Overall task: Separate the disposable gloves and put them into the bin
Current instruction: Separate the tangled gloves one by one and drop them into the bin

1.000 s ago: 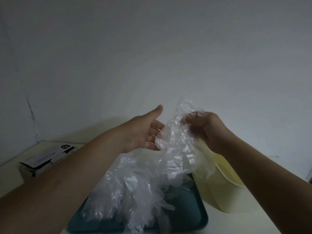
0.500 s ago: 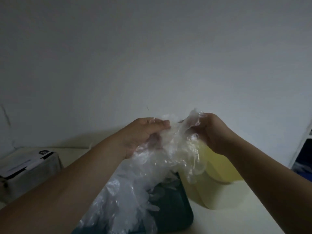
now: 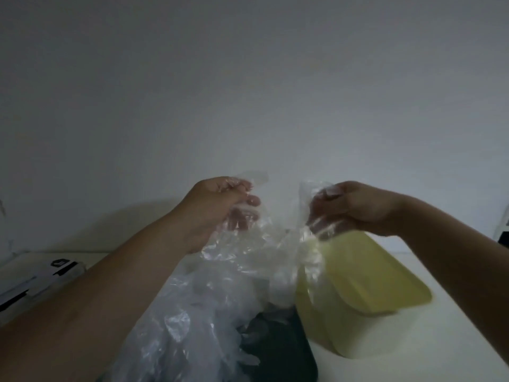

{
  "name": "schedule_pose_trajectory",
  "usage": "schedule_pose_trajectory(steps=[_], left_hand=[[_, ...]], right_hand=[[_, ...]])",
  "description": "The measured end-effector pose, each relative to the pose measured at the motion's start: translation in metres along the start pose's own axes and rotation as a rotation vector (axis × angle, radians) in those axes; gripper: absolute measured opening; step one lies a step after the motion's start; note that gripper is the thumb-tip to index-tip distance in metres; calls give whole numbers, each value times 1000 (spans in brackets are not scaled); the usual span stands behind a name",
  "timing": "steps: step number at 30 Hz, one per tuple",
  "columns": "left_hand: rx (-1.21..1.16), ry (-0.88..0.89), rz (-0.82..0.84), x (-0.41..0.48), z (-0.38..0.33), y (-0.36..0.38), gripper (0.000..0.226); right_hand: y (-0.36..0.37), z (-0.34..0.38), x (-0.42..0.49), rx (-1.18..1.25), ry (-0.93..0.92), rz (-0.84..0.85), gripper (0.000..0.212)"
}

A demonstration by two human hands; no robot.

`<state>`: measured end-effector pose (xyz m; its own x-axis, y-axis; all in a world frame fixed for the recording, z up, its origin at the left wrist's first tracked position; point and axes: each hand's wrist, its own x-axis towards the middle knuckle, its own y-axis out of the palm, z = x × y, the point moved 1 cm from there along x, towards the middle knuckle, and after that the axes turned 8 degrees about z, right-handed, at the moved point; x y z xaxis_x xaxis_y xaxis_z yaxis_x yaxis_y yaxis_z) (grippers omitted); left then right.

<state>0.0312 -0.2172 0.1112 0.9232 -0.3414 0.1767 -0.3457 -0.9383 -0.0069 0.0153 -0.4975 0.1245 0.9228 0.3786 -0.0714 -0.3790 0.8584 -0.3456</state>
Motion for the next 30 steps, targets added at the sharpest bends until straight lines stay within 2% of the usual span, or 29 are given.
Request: schedule_pose_trajectory(steps=[4, 8, 10, 14, 18, 20, 23, 25, 26, 28, 29, 30], left_hand=[[14, 9, 10, 11, -4, 2, 14], [41, 17, 32, 22, 0, 10, 17], [-17, 11, 96, 24, -5, 13, 13], [-152, -45, 253, 21, -14, 24, 11], [-108, -87, 341, 18, -6, 39, 15], [-82, -99, 395, 17, -3, 47, 15], [-40, -84, 452, 22, 0, 59, 10], [85, -49, 409, 30, 6, 66, 7], [203, -10, 377, 34, 9, 69, 9], [366, 39, 360, 41, 15, 76, 16], [358, 33, 372, 45, 17, 79, 18], [305, 10, 394, 47, 17, 82, 19]], right_hand=[[-41, 5, -17, -59, 45, -207, 14], [-58, 3, -24, -306, 86, -414, 14], [-58, 2, -23, -361, 151, -367, 17], [-41, -16, -6, -495, 406, -111, 16], [-21, -57, 21, -441, 553, -40, 12], [-16, -80, 33, -588, 599, -21, 22], [-17, -97, 41, -987, 513, -60, 61], [-26, -88, 37, -1059, 363, -123, 70], [-31, -79, 32, -1050, 292, -160, 68], [-43, -59, 19, -922, 160, -268, 48], [-49, -51, 14, -749, 107, -305, 33], [-51, -47, 7, -507, 72, -276, 28]])
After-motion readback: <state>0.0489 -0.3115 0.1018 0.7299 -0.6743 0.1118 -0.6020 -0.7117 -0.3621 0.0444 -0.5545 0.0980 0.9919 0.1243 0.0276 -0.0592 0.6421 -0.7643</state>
